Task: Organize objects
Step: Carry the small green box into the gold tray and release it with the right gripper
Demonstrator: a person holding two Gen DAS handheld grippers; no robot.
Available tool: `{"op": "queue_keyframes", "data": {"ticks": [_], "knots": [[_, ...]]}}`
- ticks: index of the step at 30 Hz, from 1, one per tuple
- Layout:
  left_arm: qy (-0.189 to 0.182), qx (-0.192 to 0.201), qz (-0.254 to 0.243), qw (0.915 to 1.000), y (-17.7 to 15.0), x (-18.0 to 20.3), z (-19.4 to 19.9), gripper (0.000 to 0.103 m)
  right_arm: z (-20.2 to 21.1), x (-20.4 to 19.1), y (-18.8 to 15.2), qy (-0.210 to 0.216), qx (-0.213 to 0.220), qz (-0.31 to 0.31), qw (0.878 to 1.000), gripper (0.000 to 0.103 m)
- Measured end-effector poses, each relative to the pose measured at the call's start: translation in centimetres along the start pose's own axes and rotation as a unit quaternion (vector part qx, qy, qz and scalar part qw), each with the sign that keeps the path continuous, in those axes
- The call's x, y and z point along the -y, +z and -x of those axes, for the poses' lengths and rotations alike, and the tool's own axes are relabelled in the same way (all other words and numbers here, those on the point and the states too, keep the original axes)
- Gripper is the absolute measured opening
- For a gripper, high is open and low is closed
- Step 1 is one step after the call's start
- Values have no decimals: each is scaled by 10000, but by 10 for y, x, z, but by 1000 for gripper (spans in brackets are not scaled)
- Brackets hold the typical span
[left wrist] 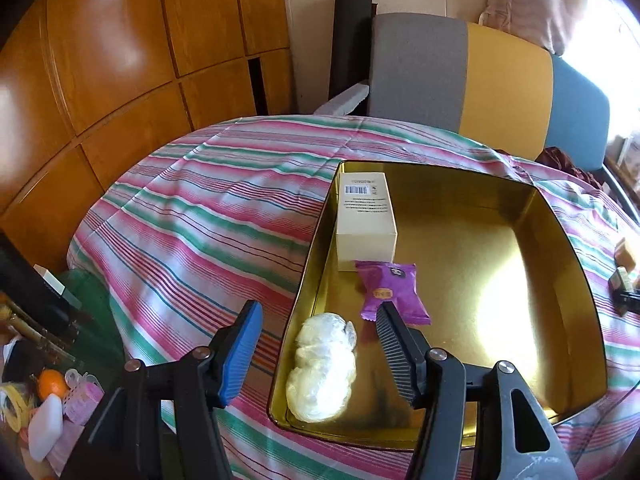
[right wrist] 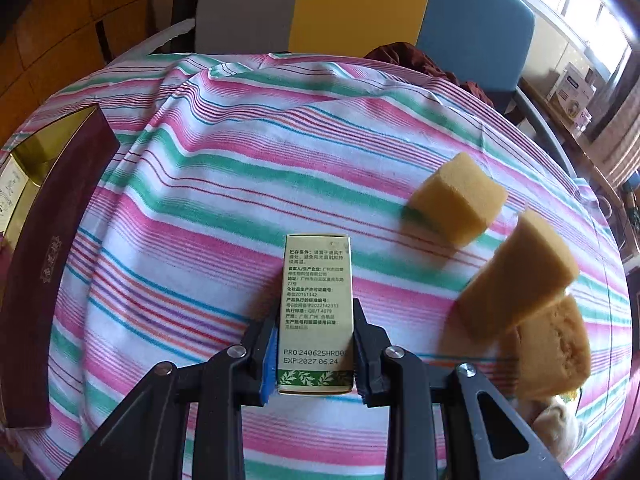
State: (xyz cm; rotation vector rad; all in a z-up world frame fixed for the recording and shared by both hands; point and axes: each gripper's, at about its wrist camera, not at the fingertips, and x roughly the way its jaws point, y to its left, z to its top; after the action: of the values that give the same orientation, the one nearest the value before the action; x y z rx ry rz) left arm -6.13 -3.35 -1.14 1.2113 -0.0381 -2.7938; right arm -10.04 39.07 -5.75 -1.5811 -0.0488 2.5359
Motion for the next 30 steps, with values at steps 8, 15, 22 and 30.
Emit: {"op": "queue_keyframes", "data": {"ticks": [8,15,22,30], "knots": [[-242,196,-147,9994,-1,10,20,63,11,-17,-15,-108,-71,-136,9998,29],[-318,264,-212,9989,-4,13,26,65,45,-33,-25,389,269,-492,9977,29],[-289,186,-86,9994,-4,0,19,65,105,-93,-15,1325,917,-215,9867,29],[9,284,359,9990,5,-42,17,66,103,-206,-11,2171,553,489,9733,29]]}}
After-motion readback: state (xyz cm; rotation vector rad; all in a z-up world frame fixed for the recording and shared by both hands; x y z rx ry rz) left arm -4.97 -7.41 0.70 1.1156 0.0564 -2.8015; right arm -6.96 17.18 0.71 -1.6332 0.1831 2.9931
